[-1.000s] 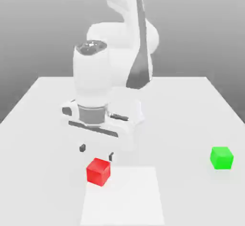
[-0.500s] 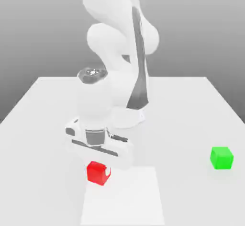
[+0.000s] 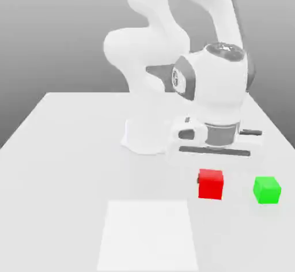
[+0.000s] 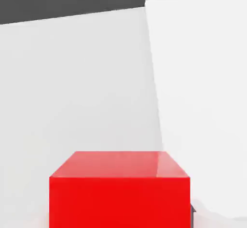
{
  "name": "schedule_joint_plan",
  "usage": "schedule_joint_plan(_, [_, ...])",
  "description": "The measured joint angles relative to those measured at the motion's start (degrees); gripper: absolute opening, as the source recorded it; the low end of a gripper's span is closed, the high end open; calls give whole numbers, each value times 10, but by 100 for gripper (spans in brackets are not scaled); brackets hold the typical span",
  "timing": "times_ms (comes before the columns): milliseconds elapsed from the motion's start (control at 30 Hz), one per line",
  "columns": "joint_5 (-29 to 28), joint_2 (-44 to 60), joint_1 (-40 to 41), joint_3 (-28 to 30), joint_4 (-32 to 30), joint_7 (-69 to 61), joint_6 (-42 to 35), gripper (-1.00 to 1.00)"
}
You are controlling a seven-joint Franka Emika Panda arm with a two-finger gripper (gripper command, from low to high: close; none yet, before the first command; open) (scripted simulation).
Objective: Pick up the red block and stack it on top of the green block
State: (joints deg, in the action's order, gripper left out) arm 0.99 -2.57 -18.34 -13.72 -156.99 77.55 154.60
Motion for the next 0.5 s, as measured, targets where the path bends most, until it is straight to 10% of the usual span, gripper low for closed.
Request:
schedule_joint_plan(400, [-85, 113, -141, -15, 41, 155, 67, -100])
schedule_joint_plan(433, [-94, 124, -144, -10, 41, 161, 77, 100])
schedule_joint_plan(500, [-94, 124, -144, -10, 41, 161, 77, 100])
